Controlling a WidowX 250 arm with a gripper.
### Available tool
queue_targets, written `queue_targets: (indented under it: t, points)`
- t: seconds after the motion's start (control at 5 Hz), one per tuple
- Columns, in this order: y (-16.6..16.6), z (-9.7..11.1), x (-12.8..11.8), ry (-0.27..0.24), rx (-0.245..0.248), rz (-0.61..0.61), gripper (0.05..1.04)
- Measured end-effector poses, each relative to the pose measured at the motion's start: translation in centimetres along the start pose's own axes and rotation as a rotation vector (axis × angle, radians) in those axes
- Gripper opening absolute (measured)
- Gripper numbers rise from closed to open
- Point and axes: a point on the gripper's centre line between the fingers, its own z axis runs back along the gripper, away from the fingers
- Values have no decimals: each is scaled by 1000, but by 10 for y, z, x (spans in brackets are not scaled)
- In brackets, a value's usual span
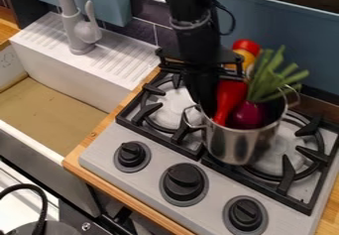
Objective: Move the silver pot in the middle of two burners
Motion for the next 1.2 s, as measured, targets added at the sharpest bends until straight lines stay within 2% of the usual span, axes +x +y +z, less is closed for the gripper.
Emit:
queue_targets:
  t: [0.2, 0.4, 0.8, 1.2]
  points:
    - [10, 0, 19, -20, 2, 22, 53]
    - [19, -3, 27, -28, 10, 39, 53]
    - [28, -2, 29, -13, 15, 32, 53]
    - [36, 0, 31, 28, 28, 22, 53]
